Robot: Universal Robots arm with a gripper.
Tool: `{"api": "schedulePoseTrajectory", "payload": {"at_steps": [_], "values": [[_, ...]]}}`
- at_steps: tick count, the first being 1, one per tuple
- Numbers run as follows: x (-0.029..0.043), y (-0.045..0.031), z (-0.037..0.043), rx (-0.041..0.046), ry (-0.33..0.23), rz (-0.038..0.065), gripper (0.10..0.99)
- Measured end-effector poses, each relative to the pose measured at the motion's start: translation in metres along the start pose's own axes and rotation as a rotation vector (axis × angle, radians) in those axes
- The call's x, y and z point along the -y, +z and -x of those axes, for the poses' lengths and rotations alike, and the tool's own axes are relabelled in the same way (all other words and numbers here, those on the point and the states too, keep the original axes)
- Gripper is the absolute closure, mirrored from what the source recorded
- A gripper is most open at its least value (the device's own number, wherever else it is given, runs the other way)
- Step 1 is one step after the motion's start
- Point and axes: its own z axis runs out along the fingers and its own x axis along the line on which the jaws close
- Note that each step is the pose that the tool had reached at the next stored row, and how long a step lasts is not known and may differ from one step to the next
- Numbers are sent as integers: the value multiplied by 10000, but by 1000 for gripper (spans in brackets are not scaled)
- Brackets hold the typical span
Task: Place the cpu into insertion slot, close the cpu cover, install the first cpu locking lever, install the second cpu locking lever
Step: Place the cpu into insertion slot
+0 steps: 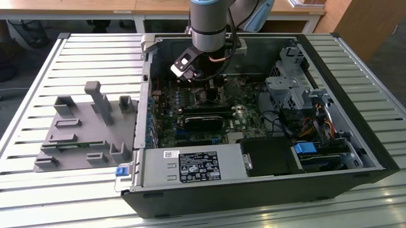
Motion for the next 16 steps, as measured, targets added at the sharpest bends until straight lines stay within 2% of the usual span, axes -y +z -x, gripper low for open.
{"api": "schedulePoseTrajectory", "payload": {"at_steps": [1, 16], "values": [[0, 0, 0, 0, 0, 1, 482], [-16, 8, -25, -16, 1, -1, 482]]}}
